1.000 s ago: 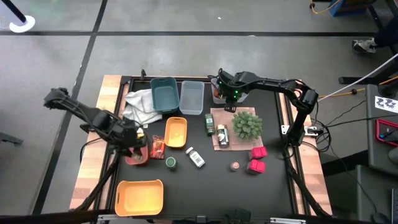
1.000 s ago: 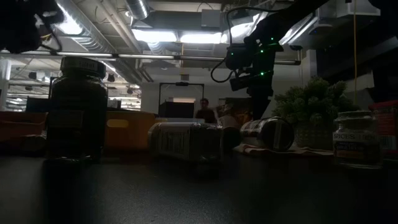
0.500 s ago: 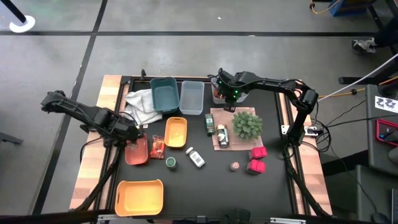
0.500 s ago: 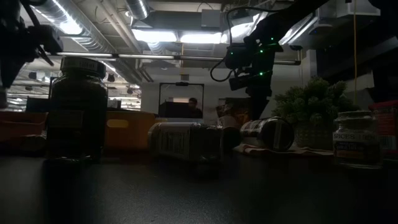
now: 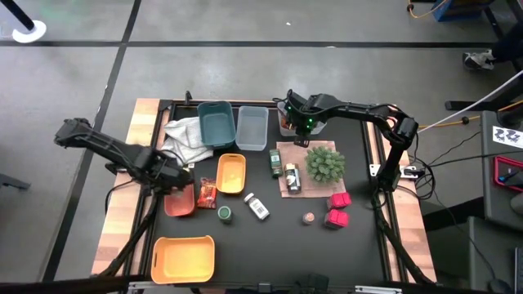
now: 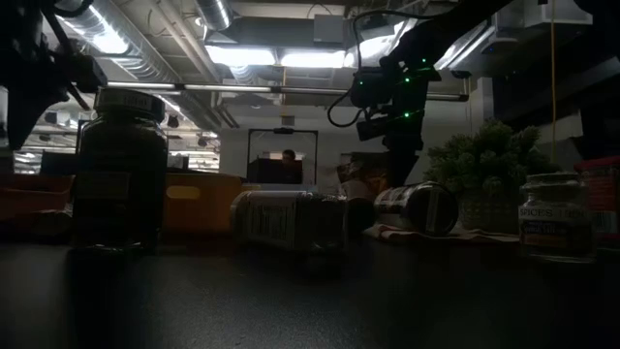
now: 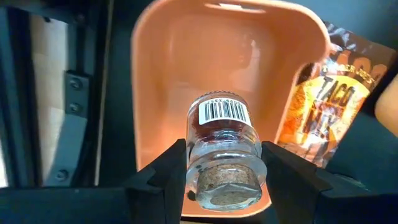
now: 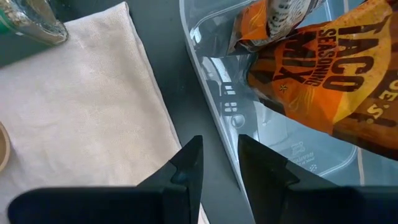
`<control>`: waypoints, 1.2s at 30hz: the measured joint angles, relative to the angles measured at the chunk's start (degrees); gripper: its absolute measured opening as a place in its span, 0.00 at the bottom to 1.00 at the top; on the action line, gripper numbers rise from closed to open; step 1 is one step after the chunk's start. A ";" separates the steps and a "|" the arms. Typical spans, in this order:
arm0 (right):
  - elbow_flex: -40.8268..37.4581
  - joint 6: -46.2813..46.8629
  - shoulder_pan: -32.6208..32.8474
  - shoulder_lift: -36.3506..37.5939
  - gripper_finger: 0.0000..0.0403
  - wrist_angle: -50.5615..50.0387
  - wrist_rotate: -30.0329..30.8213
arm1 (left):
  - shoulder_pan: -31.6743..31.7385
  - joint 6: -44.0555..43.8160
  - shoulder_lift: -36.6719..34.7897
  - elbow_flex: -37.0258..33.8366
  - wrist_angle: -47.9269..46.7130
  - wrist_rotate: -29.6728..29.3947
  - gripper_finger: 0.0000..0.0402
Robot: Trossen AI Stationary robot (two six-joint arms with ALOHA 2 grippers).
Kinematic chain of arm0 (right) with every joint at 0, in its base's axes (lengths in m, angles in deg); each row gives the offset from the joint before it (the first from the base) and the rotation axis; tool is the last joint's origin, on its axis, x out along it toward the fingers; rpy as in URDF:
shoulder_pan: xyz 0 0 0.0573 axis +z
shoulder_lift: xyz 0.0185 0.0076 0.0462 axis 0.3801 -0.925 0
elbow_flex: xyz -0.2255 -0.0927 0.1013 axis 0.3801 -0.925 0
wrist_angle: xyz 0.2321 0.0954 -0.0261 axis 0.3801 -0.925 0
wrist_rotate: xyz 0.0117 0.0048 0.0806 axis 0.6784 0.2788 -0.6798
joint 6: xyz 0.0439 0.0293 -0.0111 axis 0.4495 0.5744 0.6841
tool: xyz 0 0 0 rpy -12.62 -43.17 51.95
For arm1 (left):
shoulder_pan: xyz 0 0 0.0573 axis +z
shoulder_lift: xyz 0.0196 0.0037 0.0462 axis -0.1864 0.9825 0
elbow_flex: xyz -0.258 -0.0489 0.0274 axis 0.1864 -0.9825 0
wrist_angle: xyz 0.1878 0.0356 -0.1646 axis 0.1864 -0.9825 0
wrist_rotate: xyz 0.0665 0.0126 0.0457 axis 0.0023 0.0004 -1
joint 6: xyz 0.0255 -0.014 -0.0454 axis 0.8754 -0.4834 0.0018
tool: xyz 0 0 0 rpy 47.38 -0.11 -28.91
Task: Sort spices by type
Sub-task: Put the left brown seasoning bottle into the orange bin
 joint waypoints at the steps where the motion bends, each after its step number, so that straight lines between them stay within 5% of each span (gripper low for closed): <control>1: 0.00 0.00 0.00 0.00 0.25 0.00 0.00 | 0.00 -0.22 0.52 0.00 0.49 0.00 0.42; 36: 0.00 0.00 0.00 0.00 0.25 -0.02 0.00 | 0.00 3.28 10.73 0.00 10.61 6.64 0.42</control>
